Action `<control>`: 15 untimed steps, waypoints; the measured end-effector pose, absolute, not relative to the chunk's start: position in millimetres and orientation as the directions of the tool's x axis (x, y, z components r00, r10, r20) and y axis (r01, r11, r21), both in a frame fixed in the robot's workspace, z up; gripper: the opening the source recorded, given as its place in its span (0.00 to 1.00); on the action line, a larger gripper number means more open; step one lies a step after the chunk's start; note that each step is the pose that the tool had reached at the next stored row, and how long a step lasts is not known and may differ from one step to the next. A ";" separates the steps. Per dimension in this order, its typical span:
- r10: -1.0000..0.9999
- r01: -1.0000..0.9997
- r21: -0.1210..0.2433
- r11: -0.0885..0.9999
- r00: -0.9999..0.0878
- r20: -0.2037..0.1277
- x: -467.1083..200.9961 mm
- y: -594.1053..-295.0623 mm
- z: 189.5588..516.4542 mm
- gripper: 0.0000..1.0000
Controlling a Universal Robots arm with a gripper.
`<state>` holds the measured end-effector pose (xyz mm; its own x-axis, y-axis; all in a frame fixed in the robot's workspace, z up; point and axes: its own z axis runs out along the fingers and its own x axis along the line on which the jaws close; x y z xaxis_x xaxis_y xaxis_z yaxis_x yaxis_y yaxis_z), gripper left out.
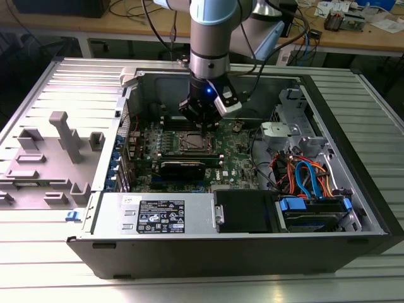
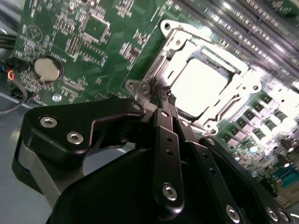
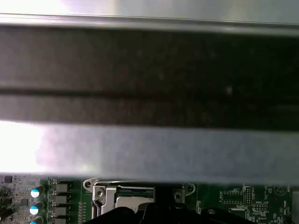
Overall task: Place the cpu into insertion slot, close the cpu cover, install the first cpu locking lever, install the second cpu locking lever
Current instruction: 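Install the second cpu locking lever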
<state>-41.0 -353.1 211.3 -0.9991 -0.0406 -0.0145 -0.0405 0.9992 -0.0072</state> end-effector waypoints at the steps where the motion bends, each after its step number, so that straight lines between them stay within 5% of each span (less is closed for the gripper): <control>1: -0.041 -0.040 -0.007 0.999 -0.999 -0.014 -41.0 -356.4 211.3 0.11; 15: -0.041 -0.041 -0.007 0.999 -0.999 -0.010 -40.8 -360.3 214.2 0.11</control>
